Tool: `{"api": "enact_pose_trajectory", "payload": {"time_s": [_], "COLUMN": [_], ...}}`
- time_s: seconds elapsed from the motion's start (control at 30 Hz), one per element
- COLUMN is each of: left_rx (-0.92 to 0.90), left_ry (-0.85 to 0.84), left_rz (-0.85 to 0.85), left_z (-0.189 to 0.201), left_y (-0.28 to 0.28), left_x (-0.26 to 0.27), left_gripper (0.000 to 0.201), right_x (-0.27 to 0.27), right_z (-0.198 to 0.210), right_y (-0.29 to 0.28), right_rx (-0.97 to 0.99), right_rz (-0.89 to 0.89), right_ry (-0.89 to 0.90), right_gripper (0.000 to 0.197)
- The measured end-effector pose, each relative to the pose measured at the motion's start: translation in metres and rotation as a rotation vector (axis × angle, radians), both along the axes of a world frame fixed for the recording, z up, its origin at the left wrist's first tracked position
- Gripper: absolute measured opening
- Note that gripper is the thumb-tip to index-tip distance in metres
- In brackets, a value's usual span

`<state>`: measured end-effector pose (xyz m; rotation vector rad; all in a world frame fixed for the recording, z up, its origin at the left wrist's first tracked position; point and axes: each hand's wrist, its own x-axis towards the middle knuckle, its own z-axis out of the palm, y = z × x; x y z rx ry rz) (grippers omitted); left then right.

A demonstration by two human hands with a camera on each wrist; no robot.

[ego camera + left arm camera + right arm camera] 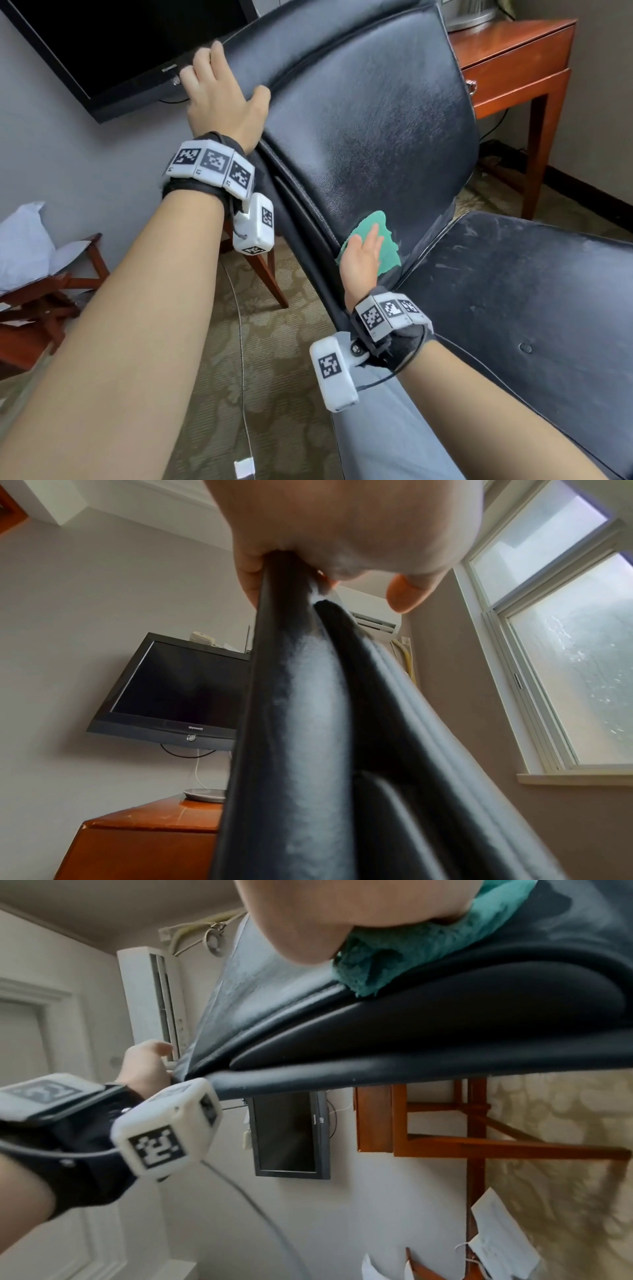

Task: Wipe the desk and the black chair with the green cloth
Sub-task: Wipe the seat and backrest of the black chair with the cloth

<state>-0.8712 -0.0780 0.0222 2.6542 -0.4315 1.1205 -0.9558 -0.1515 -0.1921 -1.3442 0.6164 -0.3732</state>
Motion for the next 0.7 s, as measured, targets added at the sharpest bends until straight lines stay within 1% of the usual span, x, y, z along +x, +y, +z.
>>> {"api": "enact_pose_trajectory", "payload": {"time_s": [0.07, 0.1, 0.13, 0.23, 0.27, 0.37, 0.43, 0.5, 0.57, 0.6, 0.7], "left_rx": [-0.019, -0.062, -0.143, -0.491, -0.582, -0.772, -0.889, -1.002, -1.055, -1.053, -1.015], "left_ry": [0.005, 0.013, 0.026, 0.116, 0.144, 0.186, 0.243, 0.291, 0.256, 0.231, 0.237], "left_rz": [-0.014, -0.027, -0.046, -0.148, -0.183, -0.242, -0.229, -0.163, -0.149, -0.157, -0.162], "left_z": [0.0, -0.001, -0.002, -0.012, -0.018, -0.043, -0.065, -0.087, -0.108, -0.117, -0.145], "left_y": [-0.001, -0.002, -0.005, -0.016, -0.019, -0.023, -0.027, -0.034, -0.041, -0.043, -0.046], "left_x": [0.003, 0.004, 0.004, -0.004, -0.007, -0.014, -0.018, -0.026, -0.032, -0.033, -0.032], "left_gripper": [0.07, 0.072, 0.073, 0.076, 0.077, 0.082, 0.083, 0.08, 0.077, 0.079, 0.096], "right_x": [0.005, 0.008, 0.01, 0.018, 0.018, 0.014, 0.009, 0.004, -0.001, -0.002, -0.004], "right_z": [0.001, 0.002, 0.003, 0.006, 0.008, 0.005, -0.001, -0.009, -0.016, -0.019, -0.032], "right_y": [-0.004, -0.007, -0.011, -0.03, -0.037, -0.05, -0.05, -0.047, -0.044, -0.042, -0.045], "right_rx": [0.019, 0.025, 0.039, 0.071, 0.071, 0.045, 0.025, 0.028, 0.07, 0.093, 0.148], "right_rz": [-0.028, -0.028, -0.028, -0.024, -0.02, -0.005, 0.009, 0.03, 0.074, 0.089, 0.116], "right_ry": [-0.002, 0.008, 0.025, 0.096, 0.114, 0.129, 0.12, 0.126, 0.138, 0.142, 0.127], "right_gripper": [0.052, 0.052, 0.052, 0.052, 0.052, 0.053, 0.053, 0.054, 0.056, 0.057, 0.065]}}
